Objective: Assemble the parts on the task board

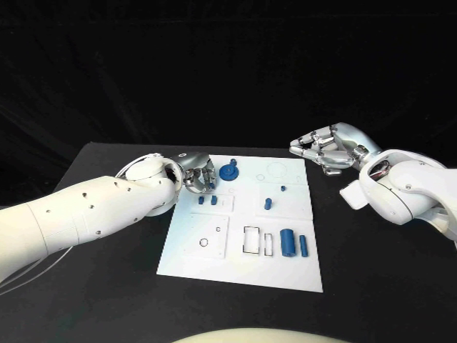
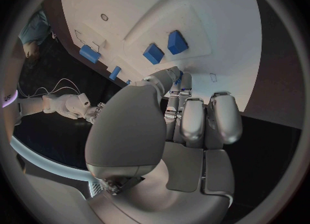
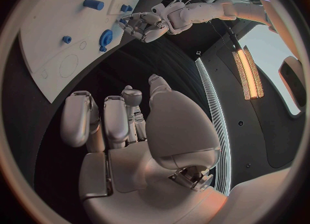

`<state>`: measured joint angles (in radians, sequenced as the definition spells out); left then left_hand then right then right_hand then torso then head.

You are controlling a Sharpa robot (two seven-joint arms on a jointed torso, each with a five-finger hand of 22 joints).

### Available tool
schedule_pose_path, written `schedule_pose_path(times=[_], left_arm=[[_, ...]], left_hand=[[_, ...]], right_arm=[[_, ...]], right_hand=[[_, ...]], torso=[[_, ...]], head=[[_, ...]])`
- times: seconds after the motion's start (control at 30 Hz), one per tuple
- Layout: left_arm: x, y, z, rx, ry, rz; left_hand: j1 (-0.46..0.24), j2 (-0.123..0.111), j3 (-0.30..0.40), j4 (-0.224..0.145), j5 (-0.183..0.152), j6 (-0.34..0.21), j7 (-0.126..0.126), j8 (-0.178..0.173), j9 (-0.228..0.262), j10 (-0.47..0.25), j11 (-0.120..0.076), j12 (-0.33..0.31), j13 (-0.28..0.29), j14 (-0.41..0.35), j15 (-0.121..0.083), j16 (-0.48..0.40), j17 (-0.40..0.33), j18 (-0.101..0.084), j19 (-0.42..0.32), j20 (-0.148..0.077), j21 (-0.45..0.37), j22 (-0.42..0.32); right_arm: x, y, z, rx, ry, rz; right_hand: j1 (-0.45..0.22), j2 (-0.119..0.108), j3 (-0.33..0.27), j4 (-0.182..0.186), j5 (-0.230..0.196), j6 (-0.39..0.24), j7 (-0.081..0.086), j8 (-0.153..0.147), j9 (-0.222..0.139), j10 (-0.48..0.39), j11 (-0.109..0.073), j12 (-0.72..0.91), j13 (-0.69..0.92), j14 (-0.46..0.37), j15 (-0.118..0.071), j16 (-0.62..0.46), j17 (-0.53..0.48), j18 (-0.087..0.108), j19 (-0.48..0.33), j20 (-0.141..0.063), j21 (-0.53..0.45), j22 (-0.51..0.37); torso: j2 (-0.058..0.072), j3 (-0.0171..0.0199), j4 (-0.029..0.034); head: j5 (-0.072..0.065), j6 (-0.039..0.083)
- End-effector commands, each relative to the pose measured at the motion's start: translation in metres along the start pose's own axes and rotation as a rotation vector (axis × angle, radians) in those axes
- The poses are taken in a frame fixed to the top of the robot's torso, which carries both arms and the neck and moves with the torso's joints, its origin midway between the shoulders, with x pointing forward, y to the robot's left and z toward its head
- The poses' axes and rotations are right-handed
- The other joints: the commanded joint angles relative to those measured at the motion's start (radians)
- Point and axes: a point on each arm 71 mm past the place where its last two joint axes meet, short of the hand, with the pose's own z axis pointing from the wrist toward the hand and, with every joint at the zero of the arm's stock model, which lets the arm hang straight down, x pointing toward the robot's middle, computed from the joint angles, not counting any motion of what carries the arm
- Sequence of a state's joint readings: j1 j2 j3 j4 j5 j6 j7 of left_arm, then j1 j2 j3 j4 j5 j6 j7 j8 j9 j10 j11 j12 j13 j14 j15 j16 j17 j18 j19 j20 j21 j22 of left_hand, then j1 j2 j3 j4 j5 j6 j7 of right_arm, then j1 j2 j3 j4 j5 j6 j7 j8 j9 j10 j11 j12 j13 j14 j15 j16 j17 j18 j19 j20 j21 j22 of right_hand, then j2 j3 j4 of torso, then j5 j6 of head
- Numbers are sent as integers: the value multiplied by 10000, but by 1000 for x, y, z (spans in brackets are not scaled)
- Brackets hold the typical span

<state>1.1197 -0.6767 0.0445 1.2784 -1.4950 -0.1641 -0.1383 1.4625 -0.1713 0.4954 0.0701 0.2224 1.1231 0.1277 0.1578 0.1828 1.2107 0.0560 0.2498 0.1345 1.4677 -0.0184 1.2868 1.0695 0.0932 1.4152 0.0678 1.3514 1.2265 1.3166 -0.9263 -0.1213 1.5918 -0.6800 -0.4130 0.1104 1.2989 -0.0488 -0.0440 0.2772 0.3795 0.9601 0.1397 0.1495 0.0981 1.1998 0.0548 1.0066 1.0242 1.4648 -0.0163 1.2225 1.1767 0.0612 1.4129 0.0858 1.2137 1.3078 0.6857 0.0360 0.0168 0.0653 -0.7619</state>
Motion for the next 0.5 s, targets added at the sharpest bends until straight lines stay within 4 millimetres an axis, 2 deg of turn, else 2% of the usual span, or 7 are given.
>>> schedule_pose_path(times=[0.03, 0.13, 0.3, 0.5], left_arm=[[2, -1, 0, -96, 193, 21], [2, 0, 1, -159, 226, 41], [3, 1, 1, -219, 316, 61], [3, 1, 1, -246, 359, 71]], left_hand=[[-106, 37, 10, -74, -62, 73, 15, -5, 9, 60, -16, -72, 15, 71, -54, 37, -9, -166, 61, -22, 32, 7], [-173, 3, -26, -79, -82, 47, 21, -51, -6, 56, -12, -124, 20, 66, -50, 40, -25, -163, 45, -22, 23, -5], [-387, -113, -133, -23, -61, -379, 49, -374, -144, -29, 33, -297, 7, 58, -15, 55, -55, -160, 15, 4, 3, -26], [-413, -122, -149, -18, -60, -419, 59, -417, -164, -34, 42, -331, 7, 57, -11, 62, -56, -161, 15, 9, 7, -18]], right_arm=[[1, 1, 0, -96, 114, -55], [1, 1, 0, -97, 115, -54], [2, 1, 0, -97, 127, -51], [2, 0, 0, -95, 123, -51]], right_hand=[[82, 38, 3, -43, 41, -33, 14, 26, -13, -67, 7, 38, -1, 250, -56, -30, 12, 161, 35, -16, -42, 224], [82, 38, 3, -43, 41, -33, 14, 26, -13, -67, 7, 38, -1, 250, -56, -30, 12, 161, 35, -16, -42, 224], [82, 38, 3, -43, 41, -33, 14, 26, -13, -67, 7, 38, -1, 250, -56, -30, 12, 161, 35, -16, -42, 224], [82, 38, 3, -43, 41, -33, 14, 26, -13, -67, 7, 38, -1, 250, -56, -30, 12, 161, 35, -16, -42, 224]], torso=[[0, -1, 3], [0, -1, 1], [0, 0, -2], [0, 3, 2]], head=[[0, -5], [8, -2], [11, -3], [7, -18]])
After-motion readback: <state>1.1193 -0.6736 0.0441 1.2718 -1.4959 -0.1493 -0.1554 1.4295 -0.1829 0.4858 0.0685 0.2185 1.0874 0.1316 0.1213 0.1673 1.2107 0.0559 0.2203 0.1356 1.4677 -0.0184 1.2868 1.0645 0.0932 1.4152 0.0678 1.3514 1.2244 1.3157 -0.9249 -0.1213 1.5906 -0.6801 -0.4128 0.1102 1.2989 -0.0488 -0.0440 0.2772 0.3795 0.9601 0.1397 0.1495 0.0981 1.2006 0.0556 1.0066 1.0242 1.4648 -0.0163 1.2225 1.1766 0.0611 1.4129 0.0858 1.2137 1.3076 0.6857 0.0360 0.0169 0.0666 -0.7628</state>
